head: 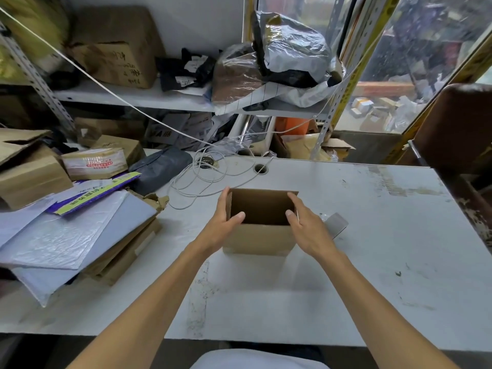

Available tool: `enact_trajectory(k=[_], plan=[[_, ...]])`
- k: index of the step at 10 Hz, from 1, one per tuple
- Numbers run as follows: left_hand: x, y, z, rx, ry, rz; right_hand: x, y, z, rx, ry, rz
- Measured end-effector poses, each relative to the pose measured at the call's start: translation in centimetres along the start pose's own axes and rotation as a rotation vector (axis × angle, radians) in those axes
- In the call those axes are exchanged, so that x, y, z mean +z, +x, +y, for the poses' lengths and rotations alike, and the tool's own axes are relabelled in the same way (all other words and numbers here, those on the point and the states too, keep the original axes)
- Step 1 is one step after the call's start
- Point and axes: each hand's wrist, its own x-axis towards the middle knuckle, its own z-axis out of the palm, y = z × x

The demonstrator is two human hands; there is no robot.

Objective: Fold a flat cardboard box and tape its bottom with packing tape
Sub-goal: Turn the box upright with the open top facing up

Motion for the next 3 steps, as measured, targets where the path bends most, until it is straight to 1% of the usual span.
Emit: enact_trajectory(k=[1,2,3], plan=[[-0.2,0.1,0.6,-0.011,0.013,0.028,-0.3,0.4,-0.5,0.087,-0.068,0.057],[0.4,-0.5,1.5,0.002,0.107,0.087,-0.9,0.4,-0.5,0.068,-0.139,0.068],[0.7,-1.1,2.4,-0.003,0.275,0.182,-2.1,-0.2,-1.0,0.063,-0.1,-0.037]])
